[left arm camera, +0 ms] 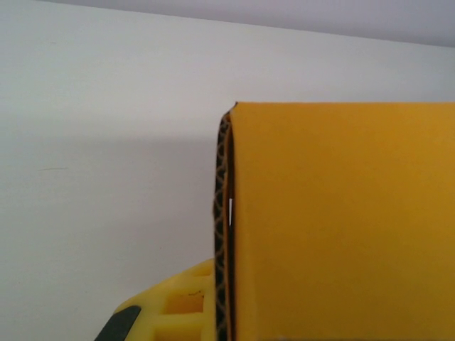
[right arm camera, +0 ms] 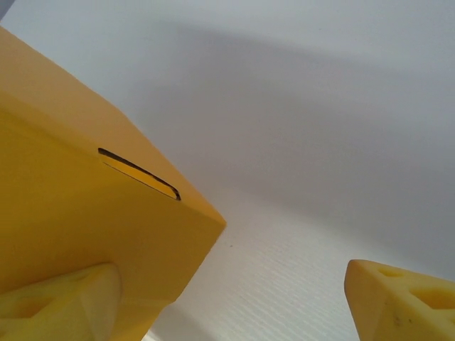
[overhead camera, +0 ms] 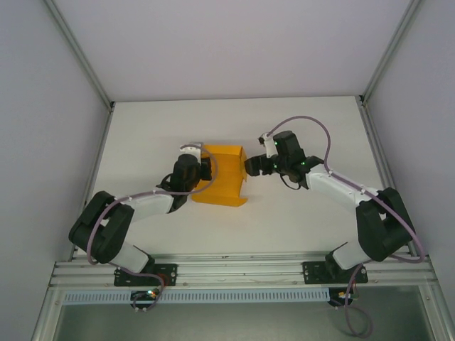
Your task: Assemble paper box
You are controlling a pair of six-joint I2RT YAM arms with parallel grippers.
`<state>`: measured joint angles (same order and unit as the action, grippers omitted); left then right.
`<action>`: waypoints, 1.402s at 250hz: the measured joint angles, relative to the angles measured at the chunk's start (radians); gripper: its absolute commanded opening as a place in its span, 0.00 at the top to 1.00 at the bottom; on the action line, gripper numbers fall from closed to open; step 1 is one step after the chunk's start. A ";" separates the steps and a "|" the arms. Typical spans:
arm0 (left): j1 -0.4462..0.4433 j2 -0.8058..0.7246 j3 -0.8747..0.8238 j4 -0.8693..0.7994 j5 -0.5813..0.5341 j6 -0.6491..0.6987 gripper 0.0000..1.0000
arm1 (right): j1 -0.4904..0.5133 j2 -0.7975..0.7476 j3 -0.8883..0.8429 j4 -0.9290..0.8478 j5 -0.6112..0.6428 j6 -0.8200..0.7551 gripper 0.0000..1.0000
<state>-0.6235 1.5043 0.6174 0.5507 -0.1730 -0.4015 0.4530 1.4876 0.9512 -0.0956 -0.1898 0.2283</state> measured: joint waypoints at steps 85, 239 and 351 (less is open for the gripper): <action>0.003 -0.037 -0.027 0.023 -0.176 -0.068 1.00 | -0.012 -0.280 -0.163 -0.063 0.098 0.217 0.00; 0.032 -0.096 -0.029 0.102 -0.160 -0.128 1.00 | -0.021 0.035 -0.105 0.463 -0.366 0.562 1.00; 0.119 -0.057 -0.045 0.301 0.008 -0.289 1.00 | -0.040 0.071 -0.214 0.974 -0.487 0.894 1.00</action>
<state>-0.5049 1.4471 0.5724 0.8516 -0.1654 -0.6903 0.4133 1.5581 0.7376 0.8787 -0.6765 1.1221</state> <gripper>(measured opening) 0.067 0.046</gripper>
